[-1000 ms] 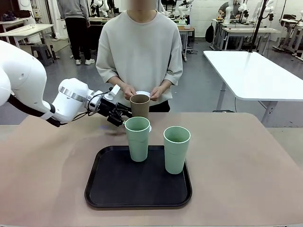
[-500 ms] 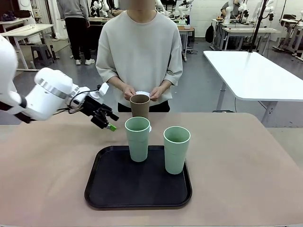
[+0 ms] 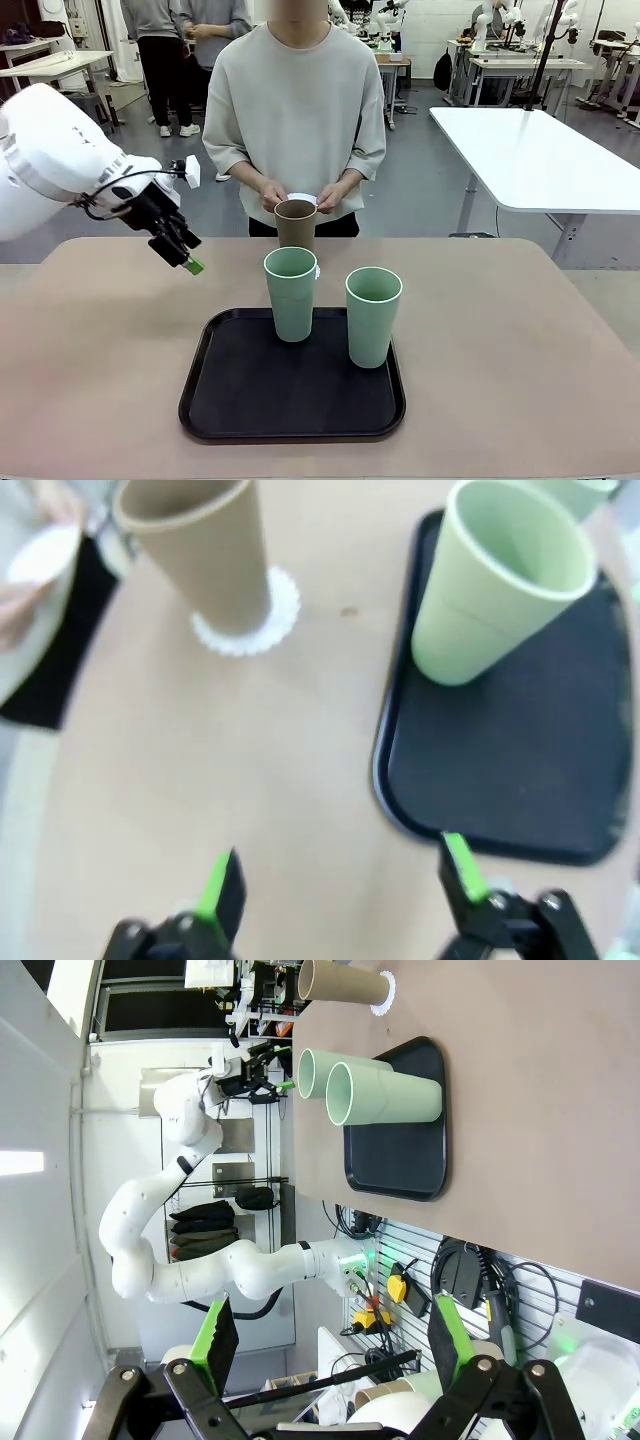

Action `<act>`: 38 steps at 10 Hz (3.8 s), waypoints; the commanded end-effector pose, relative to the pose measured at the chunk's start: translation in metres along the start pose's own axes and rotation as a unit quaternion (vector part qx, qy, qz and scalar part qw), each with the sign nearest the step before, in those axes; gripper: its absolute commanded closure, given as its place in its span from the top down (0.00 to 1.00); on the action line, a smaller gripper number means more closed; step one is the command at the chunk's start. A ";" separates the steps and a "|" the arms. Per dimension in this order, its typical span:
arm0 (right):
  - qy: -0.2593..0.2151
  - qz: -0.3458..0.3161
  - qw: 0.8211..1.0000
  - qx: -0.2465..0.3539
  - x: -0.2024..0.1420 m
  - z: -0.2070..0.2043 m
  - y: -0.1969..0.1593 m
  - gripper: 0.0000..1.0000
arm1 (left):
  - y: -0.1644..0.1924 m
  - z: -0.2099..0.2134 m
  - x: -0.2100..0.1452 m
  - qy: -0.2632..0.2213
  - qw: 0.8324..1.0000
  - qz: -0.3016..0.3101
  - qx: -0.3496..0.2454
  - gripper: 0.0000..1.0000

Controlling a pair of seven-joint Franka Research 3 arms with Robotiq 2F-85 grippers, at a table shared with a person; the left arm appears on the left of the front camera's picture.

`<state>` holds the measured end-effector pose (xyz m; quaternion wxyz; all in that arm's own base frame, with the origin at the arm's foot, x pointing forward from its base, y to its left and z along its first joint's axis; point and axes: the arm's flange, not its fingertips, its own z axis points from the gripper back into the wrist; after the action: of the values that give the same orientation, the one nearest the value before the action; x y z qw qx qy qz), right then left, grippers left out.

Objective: Place coasters on the table and set cups on them.
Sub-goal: Pick up one Reusable plastic cup and place it on a coaster set by the human, then take one Reusable plastic cup from the Flat Tray and place it on a coaster set by the human.

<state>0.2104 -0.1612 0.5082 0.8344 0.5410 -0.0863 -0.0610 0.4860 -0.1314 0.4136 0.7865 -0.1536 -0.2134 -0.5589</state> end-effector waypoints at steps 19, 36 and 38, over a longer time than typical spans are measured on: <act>-0.003 0.002 1.000 0.012 0.001 0.000 0.001 1.00 | -0.058 0.069 -0.037 0.085 0.974 0.210 -0.028 1.00; -0.003 0.002 1.000 0.012 0.001 0.000 0.001 1.00 | -0.035 0.171 -0.297 -0.282 0.774 0.455 -0.338 1.00; -0.003 0.002 1.000 0.012 0.001 0.000 0.001 1.00 | -0.033 0.166 -0.307 -0.285 0.772 0.451 -0.345 1.00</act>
<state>0.2106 -0.1616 0.5080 0.8344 0.5410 -0.0854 -0.0620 0.3429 0.1821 0.4048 0.7471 -0.6425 -0.1268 -0.1142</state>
